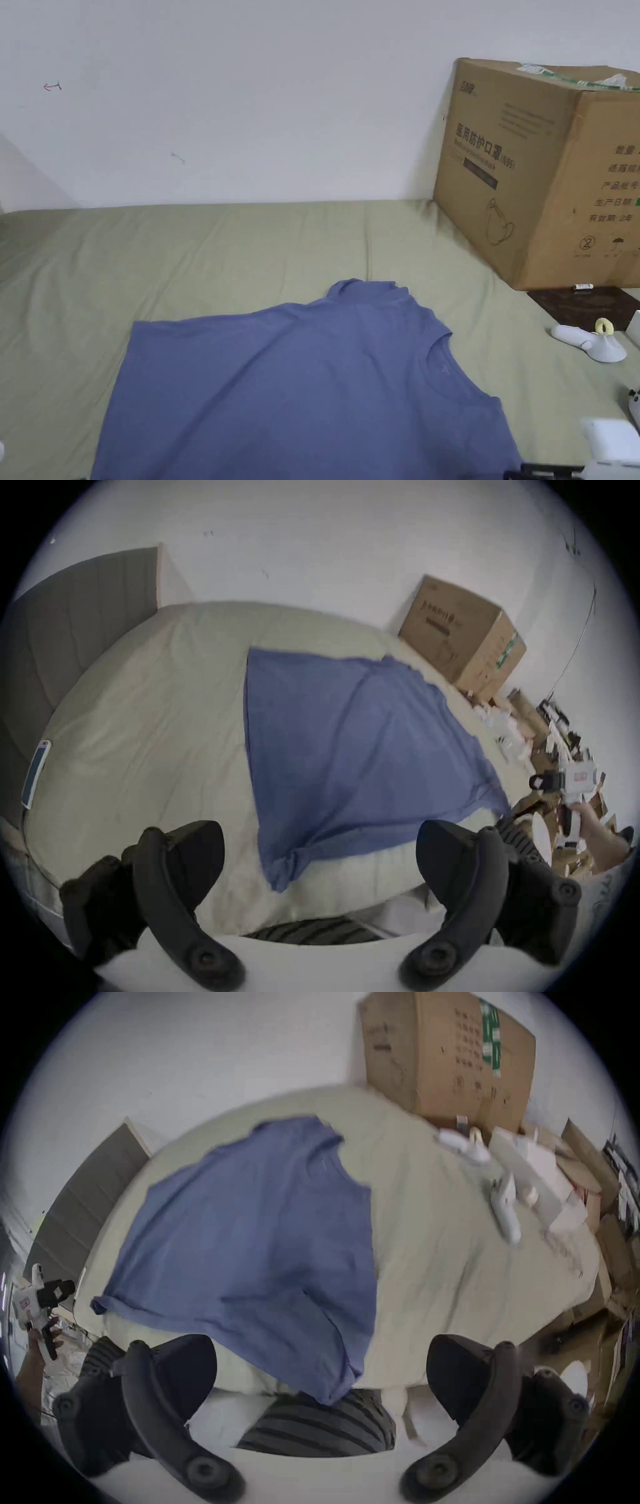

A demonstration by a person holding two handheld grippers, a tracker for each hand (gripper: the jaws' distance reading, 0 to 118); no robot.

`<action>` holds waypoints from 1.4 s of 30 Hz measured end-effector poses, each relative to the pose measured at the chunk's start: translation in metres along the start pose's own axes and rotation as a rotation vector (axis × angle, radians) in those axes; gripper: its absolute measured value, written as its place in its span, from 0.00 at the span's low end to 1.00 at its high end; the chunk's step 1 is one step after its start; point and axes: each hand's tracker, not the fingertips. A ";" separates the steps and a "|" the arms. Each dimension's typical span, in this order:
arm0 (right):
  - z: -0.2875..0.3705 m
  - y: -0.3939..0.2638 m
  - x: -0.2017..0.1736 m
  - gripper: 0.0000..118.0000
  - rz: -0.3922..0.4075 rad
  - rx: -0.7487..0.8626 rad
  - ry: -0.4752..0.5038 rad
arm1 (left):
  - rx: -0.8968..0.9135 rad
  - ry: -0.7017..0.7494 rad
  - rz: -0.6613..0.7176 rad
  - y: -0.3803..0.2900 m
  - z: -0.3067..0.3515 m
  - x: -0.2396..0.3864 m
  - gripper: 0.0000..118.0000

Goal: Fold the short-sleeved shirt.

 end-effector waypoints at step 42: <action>-0.018 0.032 -0.067 0.00 0.107 0.256 0.039 | -0.349 0.151 -0.014 -0.046 -0.080 -0.035 0.57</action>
